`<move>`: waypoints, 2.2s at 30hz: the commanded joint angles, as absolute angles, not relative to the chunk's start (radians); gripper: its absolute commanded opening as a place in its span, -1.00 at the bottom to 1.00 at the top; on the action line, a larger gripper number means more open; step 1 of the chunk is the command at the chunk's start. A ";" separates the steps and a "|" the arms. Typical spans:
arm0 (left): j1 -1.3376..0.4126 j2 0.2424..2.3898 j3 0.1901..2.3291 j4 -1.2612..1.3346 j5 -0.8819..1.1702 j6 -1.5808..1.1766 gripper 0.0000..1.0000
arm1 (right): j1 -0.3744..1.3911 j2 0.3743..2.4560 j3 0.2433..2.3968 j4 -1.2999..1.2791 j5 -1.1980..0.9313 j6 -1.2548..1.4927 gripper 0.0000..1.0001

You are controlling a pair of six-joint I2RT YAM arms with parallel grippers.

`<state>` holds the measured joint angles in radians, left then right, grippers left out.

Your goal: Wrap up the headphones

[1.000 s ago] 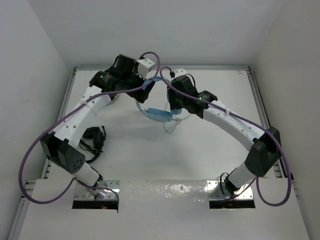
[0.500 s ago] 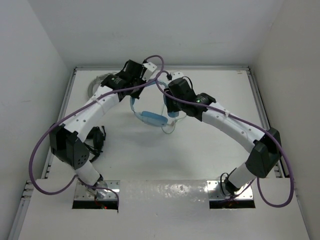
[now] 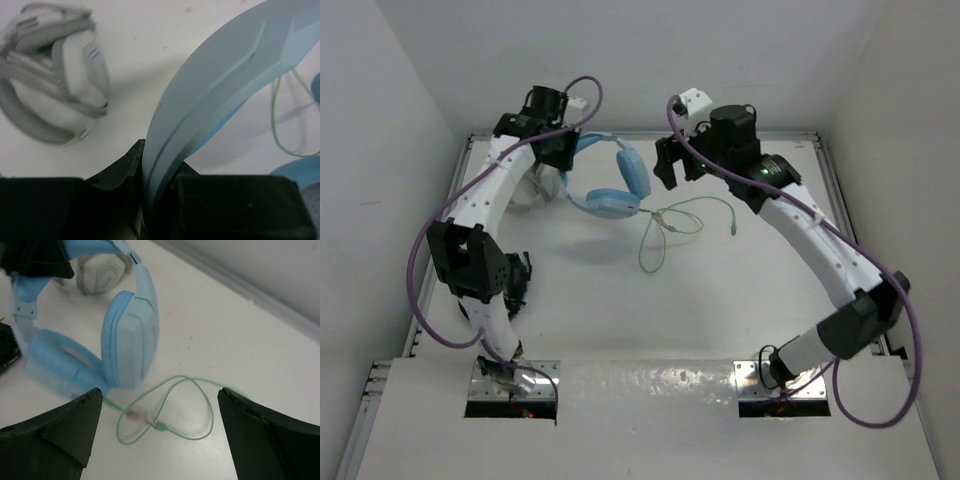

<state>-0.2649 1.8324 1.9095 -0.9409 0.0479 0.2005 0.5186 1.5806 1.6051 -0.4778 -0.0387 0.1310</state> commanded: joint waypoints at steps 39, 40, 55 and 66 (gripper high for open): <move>-0.058 1.710 2.195 -0.839 0.322 0.009 -1.00 | 0.413 1.983 1.164 0.917 -0.238 0.132 0.84; -0.057 1.712 2.197 -0.828 0.318 0.009 -1.00 | 0.413 2.002 1.161 0.954 -0.160 0.176 0.84; -0.038 1.792 2.373 -0.758 0.316 -0.173 -1.00 | 0.413 2.074 1.193 1.005 0.216 0.655 0.90; -0.026 1.812 2.411 -0.747 0.308 -0.204 -1.00 | 0.479 2.197 1.262 0.934 0.181 0.735 0.74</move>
<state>-0.0429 1.8153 2.3512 -0.8478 0.2913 -0.1291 0.4343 2.1788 1.2346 0.9222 0.1974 0.6964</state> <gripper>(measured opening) 0.141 0.873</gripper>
